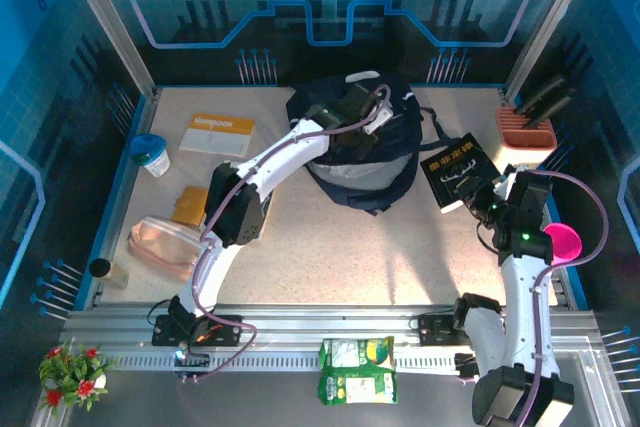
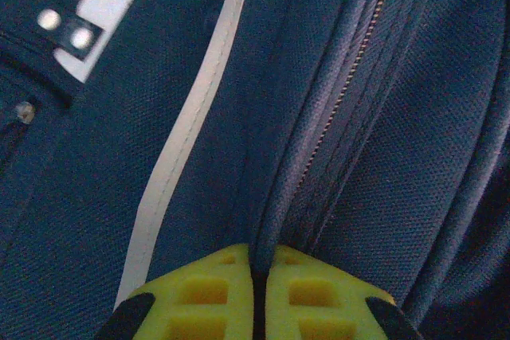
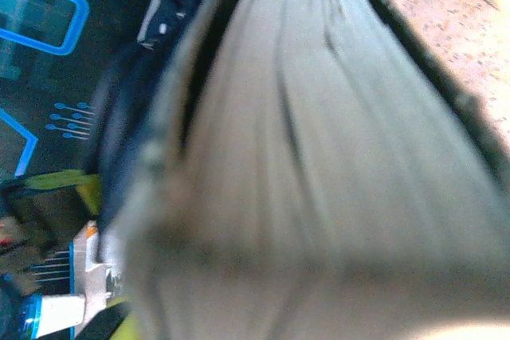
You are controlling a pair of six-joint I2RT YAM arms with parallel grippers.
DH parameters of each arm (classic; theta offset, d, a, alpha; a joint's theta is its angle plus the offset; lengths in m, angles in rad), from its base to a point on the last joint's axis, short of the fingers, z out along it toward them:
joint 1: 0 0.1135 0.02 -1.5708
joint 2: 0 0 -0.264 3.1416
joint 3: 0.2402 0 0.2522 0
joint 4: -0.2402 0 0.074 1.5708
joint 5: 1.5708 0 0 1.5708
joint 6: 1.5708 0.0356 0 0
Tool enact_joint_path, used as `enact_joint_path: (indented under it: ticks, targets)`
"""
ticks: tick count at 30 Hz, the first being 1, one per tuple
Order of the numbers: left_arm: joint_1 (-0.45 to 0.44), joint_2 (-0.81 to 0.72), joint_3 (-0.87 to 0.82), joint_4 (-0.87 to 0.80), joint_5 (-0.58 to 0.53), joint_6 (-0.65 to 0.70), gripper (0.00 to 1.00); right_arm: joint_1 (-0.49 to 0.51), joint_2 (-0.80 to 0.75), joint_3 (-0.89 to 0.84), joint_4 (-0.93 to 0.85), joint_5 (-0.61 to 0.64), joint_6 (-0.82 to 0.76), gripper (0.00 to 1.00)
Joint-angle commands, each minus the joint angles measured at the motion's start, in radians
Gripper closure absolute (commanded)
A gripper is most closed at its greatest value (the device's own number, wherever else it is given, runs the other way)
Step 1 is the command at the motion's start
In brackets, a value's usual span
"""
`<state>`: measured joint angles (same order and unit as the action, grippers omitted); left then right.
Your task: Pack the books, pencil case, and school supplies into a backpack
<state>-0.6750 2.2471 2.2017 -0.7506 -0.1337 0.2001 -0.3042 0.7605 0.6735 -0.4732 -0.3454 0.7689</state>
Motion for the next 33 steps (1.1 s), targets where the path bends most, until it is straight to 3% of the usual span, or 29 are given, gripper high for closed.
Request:
enact_joint_path:
  ticks: [1,6,9,19,33]
  targets:
    - [-0.003,-0.11,-0.005,0.05,0.045,-0.078,1.0,-0.011,-0.01,0.025,0.015,-0.032,0.027,0.82]
    - [-0.004,-0.152,-0.002,0.081,0.098,-0.119,1.0,0.031,0.034,-0.028,0.226,-0.19,0.164,0.82]
    - [-0.006,-0.168,0.001,0.101,0.106,-0.141,1.0,0.097,0.078,-0.056,0.351,-0.2,0.258,0.82]
    - [-0.008,-0.189,0.008,0.125,0.112,-0.212,1.0,0.353,0.319,-0.061,0.737,-0.07,0.439,0.82]
    - [0.007,-0.198,0.004,0.155,0.188,-0.257,1.0,0.541,0.867,0.128,1.09,0.199,0.516,0.81]
